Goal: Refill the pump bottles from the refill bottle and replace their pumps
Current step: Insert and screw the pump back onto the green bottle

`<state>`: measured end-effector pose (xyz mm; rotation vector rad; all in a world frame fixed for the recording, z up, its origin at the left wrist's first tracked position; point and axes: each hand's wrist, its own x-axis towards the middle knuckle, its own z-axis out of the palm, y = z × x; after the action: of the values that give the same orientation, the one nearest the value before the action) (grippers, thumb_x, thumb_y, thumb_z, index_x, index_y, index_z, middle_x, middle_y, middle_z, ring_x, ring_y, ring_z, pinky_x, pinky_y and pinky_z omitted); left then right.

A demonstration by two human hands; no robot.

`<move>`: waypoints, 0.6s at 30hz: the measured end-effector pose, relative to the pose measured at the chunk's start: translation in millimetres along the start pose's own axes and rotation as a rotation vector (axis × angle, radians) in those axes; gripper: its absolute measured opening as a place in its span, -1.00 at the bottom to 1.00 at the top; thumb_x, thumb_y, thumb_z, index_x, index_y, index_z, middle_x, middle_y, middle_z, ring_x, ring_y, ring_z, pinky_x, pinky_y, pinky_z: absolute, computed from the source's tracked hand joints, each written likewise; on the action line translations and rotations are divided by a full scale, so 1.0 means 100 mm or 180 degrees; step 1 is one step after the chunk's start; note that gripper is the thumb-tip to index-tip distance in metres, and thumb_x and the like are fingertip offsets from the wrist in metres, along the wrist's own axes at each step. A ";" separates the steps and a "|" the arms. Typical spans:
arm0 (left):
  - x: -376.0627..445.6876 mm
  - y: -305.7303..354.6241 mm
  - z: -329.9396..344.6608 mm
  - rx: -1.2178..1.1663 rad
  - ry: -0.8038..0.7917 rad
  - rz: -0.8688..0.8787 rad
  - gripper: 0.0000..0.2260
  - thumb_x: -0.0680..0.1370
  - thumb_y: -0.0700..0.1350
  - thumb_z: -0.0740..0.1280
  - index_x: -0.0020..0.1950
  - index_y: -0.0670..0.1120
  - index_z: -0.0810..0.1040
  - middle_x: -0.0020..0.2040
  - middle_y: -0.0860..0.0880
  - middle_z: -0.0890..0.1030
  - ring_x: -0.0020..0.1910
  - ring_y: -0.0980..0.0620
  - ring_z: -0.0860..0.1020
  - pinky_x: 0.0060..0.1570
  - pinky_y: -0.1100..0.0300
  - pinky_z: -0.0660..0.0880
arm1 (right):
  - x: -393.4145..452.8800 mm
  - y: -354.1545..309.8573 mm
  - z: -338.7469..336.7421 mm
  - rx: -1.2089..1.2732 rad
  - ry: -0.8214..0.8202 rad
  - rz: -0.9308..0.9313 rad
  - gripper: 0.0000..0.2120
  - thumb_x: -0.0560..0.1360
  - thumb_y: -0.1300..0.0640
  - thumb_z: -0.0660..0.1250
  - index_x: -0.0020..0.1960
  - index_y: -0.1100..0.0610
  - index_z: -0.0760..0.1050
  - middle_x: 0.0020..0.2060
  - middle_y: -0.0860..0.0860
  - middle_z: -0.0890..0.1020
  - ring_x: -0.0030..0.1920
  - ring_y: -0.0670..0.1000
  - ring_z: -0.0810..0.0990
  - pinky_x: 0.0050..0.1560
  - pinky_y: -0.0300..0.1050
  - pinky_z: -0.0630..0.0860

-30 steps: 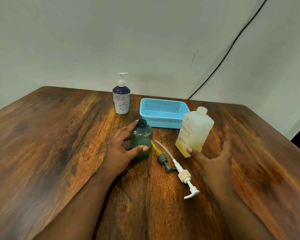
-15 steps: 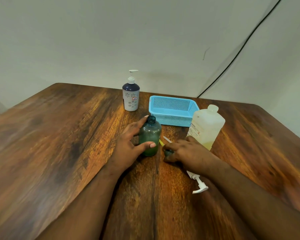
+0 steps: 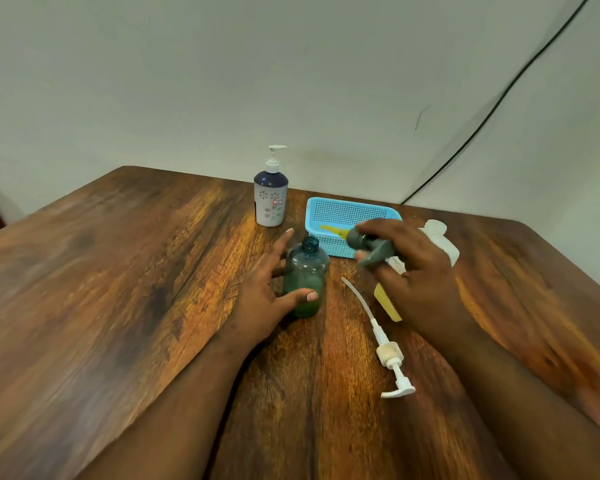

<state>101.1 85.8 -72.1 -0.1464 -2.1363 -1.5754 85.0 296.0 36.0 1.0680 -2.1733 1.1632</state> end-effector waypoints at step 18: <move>-0.01 0.01 -0.03 0.0360 0.0023 0.0141 -0.21 0.42 -0.08 0.55 0.35 0.56 0.21 0.27 0.29 0.38 0.27 0.22 0.44 0.25 0.13 0.49 | 0.10 -0.43 -0.17 0.0260 0.0183 0.0378 -0.76 0.49 0.16 0.39 0.15 0.15 0.54 -0.01 -0.07 0.61 0.03 -0.22 0.58 -0.05 -0.45 0.52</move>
<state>103.4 83.2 -71.1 -0.1494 -2.1951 -1.4243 114.1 291.3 73.8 0.9373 -2.1865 1.3290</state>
